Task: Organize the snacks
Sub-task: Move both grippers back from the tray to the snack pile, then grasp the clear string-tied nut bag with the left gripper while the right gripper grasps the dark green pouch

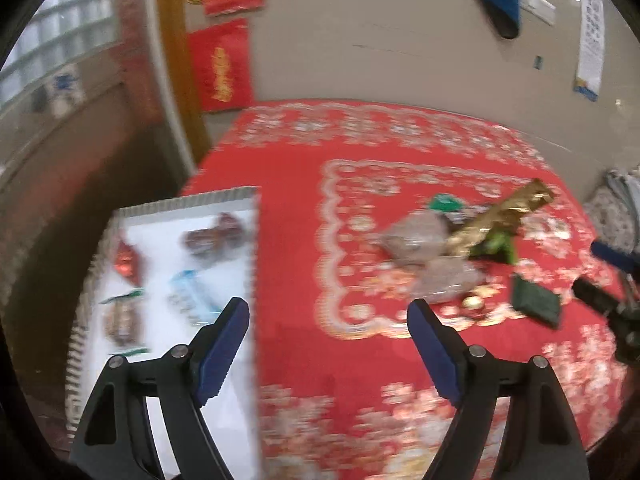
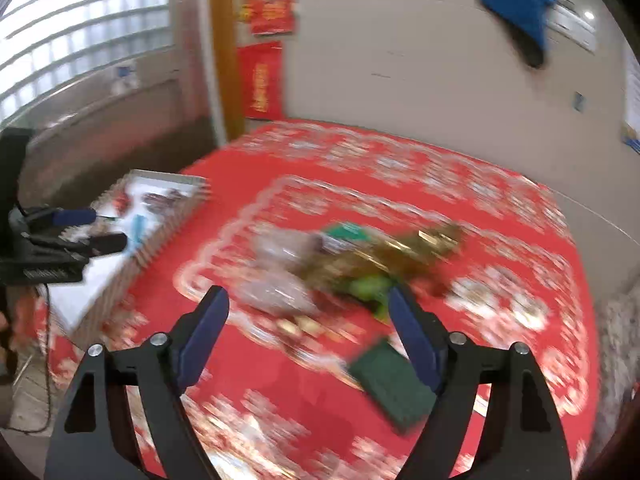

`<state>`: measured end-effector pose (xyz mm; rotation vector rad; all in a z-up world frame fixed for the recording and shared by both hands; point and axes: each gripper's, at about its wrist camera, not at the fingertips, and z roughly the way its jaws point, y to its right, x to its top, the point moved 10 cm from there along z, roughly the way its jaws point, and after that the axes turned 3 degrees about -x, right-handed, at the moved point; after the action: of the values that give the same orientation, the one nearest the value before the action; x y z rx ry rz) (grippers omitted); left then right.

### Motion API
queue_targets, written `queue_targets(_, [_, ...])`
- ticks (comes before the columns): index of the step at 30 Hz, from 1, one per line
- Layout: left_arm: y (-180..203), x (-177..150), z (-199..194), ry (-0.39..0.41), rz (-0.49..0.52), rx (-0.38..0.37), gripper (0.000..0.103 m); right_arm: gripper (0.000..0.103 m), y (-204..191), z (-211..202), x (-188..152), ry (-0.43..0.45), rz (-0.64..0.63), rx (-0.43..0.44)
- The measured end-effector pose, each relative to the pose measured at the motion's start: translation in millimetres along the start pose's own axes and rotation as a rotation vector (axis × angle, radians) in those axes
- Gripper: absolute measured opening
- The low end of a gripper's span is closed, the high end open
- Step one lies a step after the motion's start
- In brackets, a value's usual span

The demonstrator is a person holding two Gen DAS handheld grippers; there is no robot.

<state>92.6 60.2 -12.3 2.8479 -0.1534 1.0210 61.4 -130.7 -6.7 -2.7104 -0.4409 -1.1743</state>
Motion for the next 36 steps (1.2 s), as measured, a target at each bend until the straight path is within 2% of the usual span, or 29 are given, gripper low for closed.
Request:
queue_targets(4, [34, 4, 21, -0.058, 0.024, -0.019, 0.083, 0.082, 32, -5, -22, -0.029, 0.054, -0.019])
queue_targets(7, [49, 2, 44, -0.12, -0.027, -0.033, 0.083, 0.082, 42, -2, -31, -0.045, 0.076, -0.011])
queue_targets(12, [66, 1, 80, -0.179, -0.122, -0.054, 0.083, 0.082, 45, -10, -29, -0.025, 0.064, -0.005])
queue_targets(14, [71, 4, 89, -0.18, -0.137, -0.051, 0.083, 0.082, 44, -11, -30, -0.023, 0.069, -0.002])
queue_targets(21, [92, 8, 115, -0.202, -0.102, -0.03, 0.083, 0.082, 55, -5, -35, -0.041, 0.126, 0.018])
queue_targets(25, [93, 0, 131, -0.244, -0.076, -0.026, 0.082, 0.082, 58, -1, -37, -0.052, 0.134, 0.019])
queue_targets(26, [92, -2, 133, -0.247, -0.083, -0.036, 0.081, 0.082, 59, 0, -37, -0.053, 0.133, 0.017])
queue_targets(27, [90, -4, 134, -0.247, -0.104, -0.056, 0.073, 0.082, 59, 1, -37, -0.053, 0.132, 0.014])
queue_targets(28, [88, -4, 134, -0.253, -0.113, -0.063, 0.07, 0.082, 60, 2, -37, -0.056, 0.131, 0.013])
queue_targets(31, [84, -7, 132, -0.259, -0.091, -0.073, 0.062, 0.082, 59, 10, -40, -0.08, 0.125, 0.034])
queue_targets(32, [83, -8, 131, -0.26, -0.084, -0.077, 0.054, 0.082, 57, 15, -41, -0.095, 0.113, 0.054])
queue_targets(36, [77, -11, 124, -0.254, -0.058, -0.081, 0.047, 0.082, 54, 32, -48, -0.156, 0.077, 0.111])
